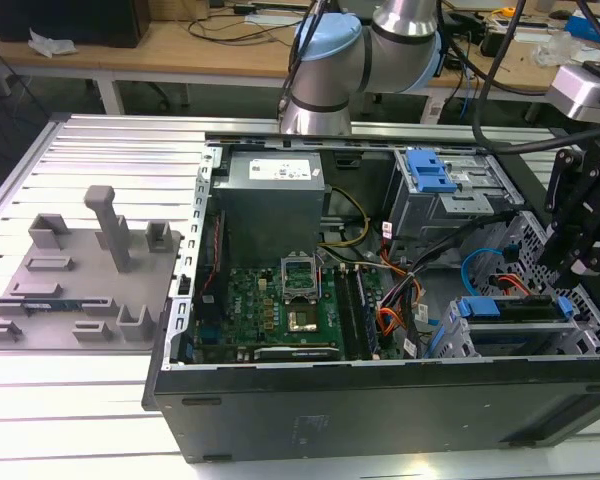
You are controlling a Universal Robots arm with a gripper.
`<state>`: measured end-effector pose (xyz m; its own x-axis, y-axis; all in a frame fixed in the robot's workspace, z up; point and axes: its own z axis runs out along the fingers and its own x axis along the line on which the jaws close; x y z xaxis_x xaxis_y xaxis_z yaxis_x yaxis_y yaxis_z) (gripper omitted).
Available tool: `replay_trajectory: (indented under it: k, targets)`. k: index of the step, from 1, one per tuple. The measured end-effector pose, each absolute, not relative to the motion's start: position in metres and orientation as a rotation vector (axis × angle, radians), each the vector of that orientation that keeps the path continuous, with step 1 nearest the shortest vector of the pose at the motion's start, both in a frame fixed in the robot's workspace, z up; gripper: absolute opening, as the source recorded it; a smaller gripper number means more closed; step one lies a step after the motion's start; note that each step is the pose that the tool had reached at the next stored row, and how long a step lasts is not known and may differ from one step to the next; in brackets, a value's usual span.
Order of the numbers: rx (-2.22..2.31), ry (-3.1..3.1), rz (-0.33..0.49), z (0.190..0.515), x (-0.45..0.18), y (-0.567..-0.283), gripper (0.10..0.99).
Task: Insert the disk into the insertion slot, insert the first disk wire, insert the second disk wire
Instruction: 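Insert the second disk wire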
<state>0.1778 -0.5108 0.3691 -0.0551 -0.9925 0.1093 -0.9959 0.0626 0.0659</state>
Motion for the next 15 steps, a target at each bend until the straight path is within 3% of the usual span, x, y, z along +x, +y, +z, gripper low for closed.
replay_trajectory:
  k: [5,9,15]
  targets:
    - [2.023,-2.152,0.131,0.369,0.178,-0.473,0.361]
    - [1.976,-2.100,0.228,0.369,0.168,-0.466,0.361]
    - [1.948,-2.070,0.295,0.369,0.157,-0.454,0.361]
